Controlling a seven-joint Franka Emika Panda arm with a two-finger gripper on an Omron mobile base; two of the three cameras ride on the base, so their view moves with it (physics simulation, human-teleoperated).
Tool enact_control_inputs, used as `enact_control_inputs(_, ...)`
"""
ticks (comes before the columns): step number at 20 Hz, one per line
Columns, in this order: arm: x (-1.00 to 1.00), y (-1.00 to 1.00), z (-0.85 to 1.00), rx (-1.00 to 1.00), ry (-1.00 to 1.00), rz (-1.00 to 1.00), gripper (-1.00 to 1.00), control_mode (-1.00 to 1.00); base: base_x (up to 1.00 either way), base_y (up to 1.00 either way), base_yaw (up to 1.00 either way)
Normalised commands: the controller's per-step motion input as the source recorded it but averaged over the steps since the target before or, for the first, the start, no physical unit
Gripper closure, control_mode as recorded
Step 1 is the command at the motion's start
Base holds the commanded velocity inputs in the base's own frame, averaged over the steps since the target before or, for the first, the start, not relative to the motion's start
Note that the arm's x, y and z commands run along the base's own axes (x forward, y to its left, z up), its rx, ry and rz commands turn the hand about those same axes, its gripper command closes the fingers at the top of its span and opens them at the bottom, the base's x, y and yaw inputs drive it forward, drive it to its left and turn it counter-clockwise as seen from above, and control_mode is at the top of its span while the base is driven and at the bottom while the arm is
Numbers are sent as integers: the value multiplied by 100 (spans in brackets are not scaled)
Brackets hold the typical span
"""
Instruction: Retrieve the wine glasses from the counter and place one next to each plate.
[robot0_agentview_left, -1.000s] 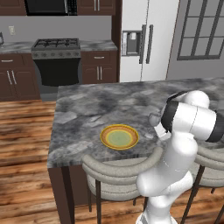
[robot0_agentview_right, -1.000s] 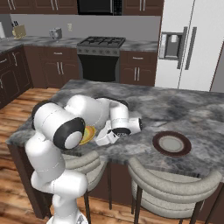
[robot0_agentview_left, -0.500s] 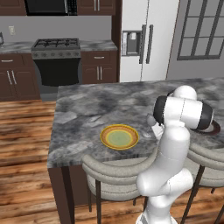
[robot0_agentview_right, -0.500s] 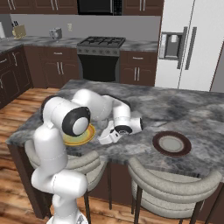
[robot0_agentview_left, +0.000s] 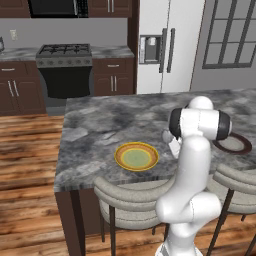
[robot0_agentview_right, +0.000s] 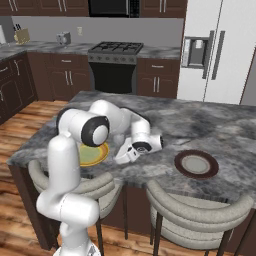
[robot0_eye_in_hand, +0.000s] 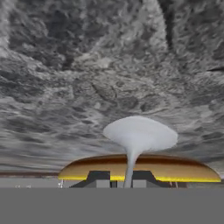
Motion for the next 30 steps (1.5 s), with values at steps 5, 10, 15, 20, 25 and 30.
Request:
enact_control_inputs(5,25,0,-28,0,0,0,100,-100,0,0,0)
enact_control_inputs(10,0,-3,-22,0,-17,6,100,-100,0,0,0)
enact_control_inputs(15,0,0,-28,-6,-29,7,100,-100,0,0,0)
enact_control_inputs(20,0,0,-25,-2,-16,1,100,-100,0,0,0)
enact_control_inputs(25,11,0,-40,-1,-6,0,-100,-100,0,0,0)
enact_control_inputs(30,6,-2,-24,0,-3,0,-100,-100,0,0,0)
